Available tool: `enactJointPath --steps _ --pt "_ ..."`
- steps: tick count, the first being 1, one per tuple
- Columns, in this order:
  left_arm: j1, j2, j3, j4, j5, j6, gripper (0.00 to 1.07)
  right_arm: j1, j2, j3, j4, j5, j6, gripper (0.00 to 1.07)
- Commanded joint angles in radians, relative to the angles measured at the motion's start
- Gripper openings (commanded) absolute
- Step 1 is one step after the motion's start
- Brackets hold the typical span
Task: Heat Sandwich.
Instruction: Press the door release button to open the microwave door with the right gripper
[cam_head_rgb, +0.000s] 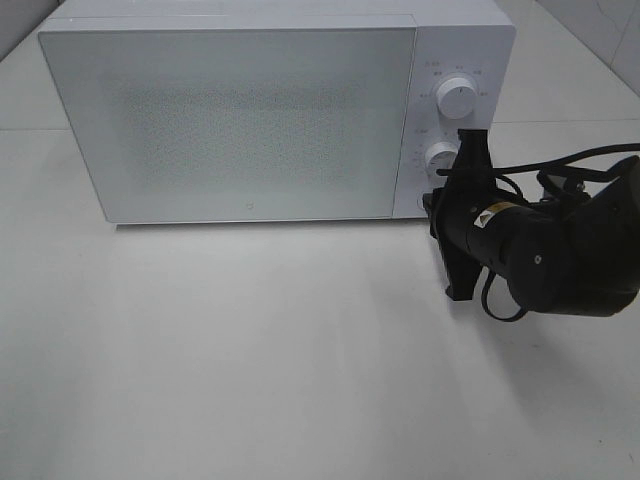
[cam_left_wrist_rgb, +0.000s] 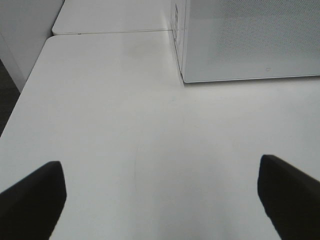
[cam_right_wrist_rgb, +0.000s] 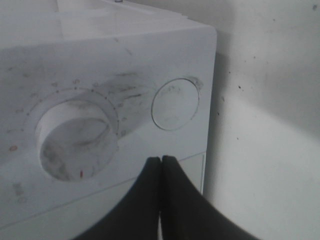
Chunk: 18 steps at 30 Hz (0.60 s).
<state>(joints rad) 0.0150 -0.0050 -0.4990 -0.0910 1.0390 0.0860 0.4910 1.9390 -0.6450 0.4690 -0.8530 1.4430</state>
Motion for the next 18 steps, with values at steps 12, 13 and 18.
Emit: enactJointPath --steps 12,13,18 --pt "0.002 -0.026 0.003 -0.003 -0.003 0.002 0.98 -0.067 0.087 -0.109 -0.041 0.059 0.000 0.00" --pt "0.002 -0.026 0.003 -0.003 -0.003 0.002 0.98 -0.072 0.090 -0.113 -0.043 0.061 0.000 0.00" --pt "0.002 -0.026 0.003 -0.003 -0.003 0.002 0.98 -0.078 0.113 -0.133 -0.038 0.051 0.000 0.00"
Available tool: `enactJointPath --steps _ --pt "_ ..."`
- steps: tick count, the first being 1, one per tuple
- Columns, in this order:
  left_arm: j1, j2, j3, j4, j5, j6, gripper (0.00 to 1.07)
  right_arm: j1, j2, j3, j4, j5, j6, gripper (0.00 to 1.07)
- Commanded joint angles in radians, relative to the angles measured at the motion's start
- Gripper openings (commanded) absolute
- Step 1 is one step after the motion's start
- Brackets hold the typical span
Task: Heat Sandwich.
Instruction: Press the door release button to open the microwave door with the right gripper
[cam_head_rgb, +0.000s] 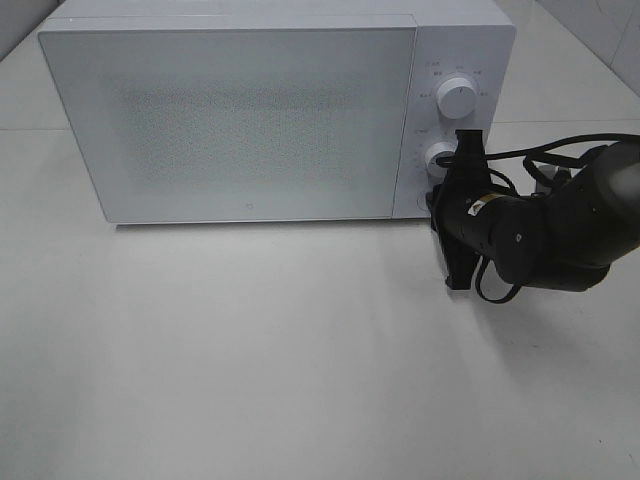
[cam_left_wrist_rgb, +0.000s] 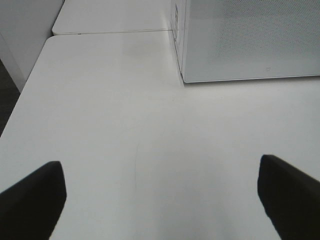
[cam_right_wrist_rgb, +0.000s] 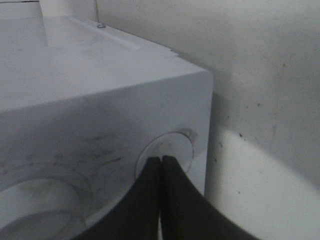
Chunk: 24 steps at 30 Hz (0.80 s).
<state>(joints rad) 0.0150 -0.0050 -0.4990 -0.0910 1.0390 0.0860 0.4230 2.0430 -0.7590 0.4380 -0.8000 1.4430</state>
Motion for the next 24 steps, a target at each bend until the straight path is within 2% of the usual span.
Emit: enactJointPath --steps 1,16,24 --pt "0.002 -0.026 0.003 -0.003 -0.003 0.002 0.98 -0.016 0.013 -0.023 -0.011 -0.002 0.000 0.00" --pt "0.002 -0.026 0.003 -0.003 -0.003 0.002 0.98 -0.017 0.032 -0.069 -0.007 -0.136 -0.024 0.00" --pt "0.002 -0.026 0.003 -0.003 -0.003 0.002 0.98 -0.017 0.089 -0.127 0.000 -0.312 -0.032 0.00"
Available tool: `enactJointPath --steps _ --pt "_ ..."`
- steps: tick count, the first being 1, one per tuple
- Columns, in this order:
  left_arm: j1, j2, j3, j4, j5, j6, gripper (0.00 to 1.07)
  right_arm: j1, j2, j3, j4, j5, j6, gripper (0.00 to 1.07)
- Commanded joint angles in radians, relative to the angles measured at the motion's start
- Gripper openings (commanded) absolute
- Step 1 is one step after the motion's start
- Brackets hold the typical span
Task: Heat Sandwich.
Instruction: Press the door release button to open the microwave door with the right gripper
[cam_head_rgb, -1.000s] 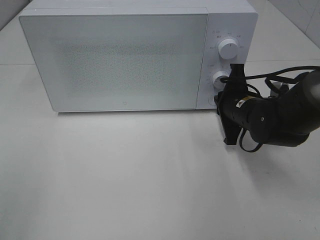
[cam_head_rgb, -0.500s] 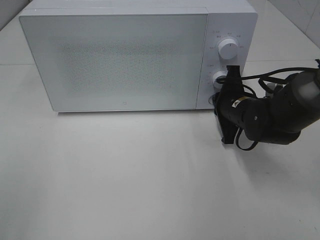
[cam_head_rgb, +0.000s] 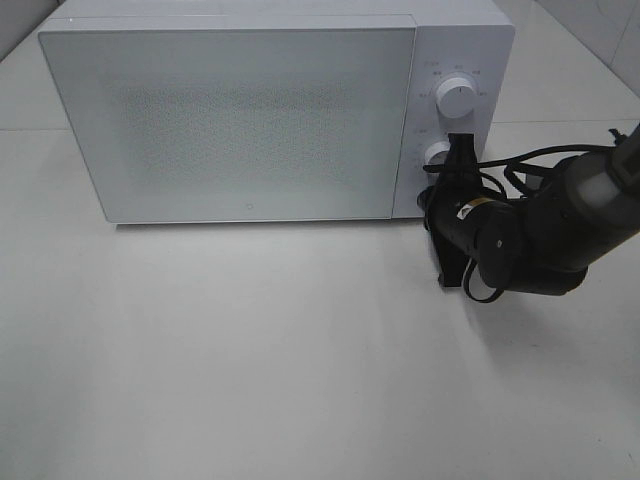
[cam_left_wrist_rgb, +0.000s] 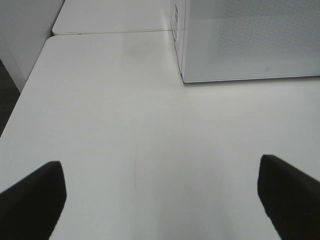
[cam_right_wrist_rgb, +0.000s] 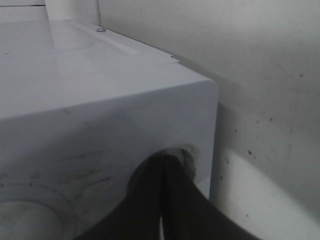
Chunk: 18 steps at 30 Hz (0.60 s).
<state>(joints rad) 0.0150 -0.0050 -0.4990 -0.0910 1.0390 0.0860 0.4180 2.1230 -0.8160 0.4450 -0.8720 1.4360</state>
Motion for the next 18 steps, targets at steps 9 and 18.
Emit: enactJointPath --steps 9,18 --pt "0.002 -0.026 0.003 -0.003 -0.003 0.002 0.98 -0.012 0.031 -0.108 -0.003 -0.230 -0.024 0.00" --pt "0.002 -0.026 0.003 -0.003 -0.003 0.002 0.98 -0.012 0.031 -0.108 -0.017 -0.206 -0.024 0.01"
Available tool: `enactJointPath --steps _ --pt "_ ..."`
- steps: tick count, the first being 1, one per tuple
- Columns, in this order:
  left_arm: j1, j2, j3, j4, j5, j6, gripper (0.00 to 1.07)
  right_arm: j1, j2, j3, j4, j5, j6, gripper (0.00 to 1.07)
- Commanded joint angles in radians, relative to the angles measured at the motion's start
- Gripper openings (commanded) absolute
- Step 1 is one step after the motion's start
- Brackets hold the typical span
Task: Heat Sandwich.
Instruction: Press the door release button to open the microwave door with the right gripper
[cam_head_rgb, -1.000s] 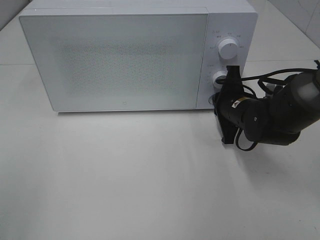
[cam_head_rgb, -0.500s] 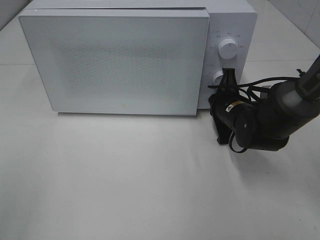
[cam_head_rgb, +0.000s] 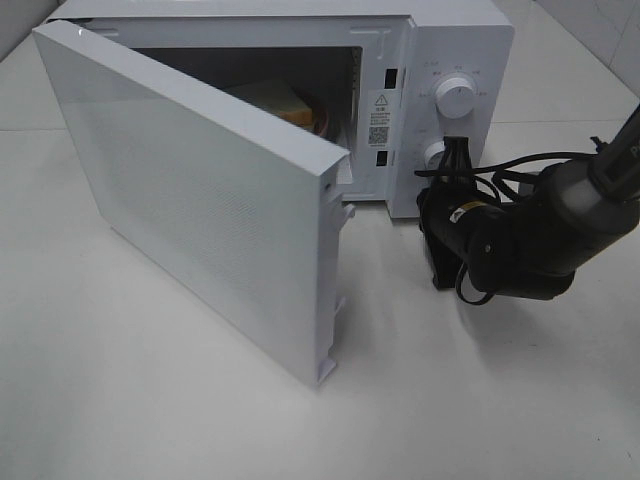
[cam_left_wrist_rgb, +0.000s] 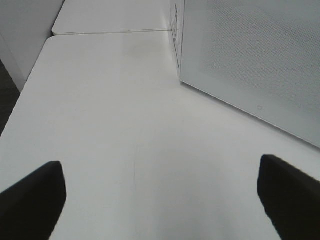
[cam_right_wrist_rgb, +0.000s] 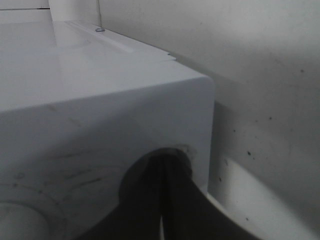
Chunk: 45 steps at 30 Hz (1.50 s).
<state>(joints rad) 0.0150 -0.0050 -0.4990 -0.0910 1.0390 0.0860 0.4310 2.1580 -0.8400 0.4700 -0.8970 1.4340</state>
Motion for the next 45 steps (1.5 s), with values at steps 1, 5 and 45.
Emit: enactJointPath --steps 1,5,45 --pt "0.002 -0.026 0.003 -0.003 -0.003 0.002 0.98 -0.025 -0.004 -0.084 -0.042 -0.180 -0.022 0.00" --pt "0.002 -0.026 0.003 -0.003 -0.003 0.002 0.98 -0.025 -0.004 -0.084 -0.047 -0.156 -0.014 0.00" --pt "0.002 -0.026 0.003 -0.003 -0.003 0.002 0.98 -0.025 -0.318 0.157 -0.172 0.366 -0.094 0.01"
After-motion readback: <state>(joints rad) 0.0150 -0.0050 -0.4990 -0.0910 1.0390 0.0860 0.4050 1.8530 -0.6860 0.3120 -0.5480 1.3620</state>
